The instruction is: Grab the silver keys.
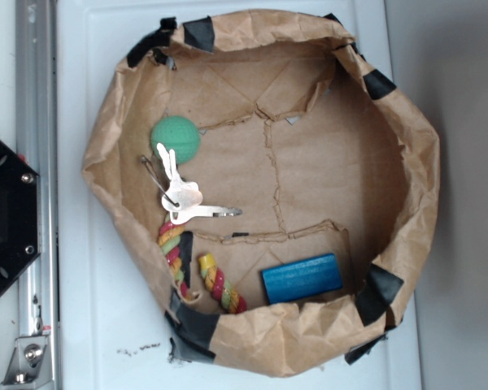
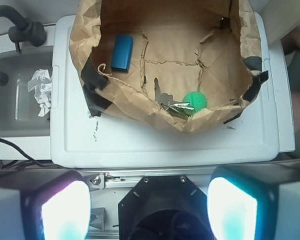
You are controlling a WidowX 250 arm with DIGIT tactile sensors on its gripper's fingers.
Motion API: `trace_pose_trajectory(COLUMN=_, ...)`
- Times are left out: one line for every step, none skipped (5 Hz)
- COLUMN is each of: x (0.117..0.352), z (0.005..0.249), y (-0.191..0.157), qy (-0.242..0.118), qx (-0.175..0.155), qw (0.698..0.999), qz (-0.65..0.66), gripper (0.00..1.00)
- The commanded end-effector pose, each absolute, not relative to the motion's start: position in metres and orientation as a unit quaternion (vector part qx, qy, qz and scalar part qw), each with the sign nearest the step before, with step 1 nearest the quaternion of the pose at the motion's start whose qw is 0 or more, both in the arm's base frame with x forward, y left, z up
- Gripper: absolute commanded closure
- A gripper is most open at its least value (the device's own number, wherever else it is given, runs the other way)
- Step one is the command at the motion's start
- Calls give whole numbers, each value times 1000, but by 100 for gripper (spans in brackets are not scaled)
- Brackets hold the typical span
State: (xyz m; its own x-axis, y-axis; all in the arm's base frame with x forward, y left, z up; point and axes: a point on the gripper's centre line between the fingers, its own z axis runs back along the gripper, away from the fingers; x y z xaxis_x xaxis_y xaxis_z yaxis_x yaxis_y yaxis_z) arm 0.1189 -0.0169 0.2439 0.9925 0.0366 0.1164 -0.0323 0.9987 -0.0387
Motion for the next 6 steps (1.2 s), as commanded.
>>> trace_pose_trajectory(x=119, z=244, y=-17, qy=-59, qx=-18, qw=998, qz=17, gripper=0)
trace_pose_trajectory(x=169, z=224, y=-18, qy=-51, qx=17, qw=997, qz=49, gripper=0)
trace_pose_trajectory(x=196, z=211, y=-10, qy=-51, qx=37, qw=995, qz=75, gripper=0)
trace_pose_trajectory(x=215, z=201, y=-3, qy=-41, qx=33, qw=996, qz=70, gripper=0)
trace_pose_trajectory(x=228, z=182, y=8, qy=-22, qx=43, qw=999, qz=-7, gripper=0)
trace_pose_trajectory(x=236, z=169, y=16, qy=7, qx=42, qw=998, qz=-37, gripper=0)
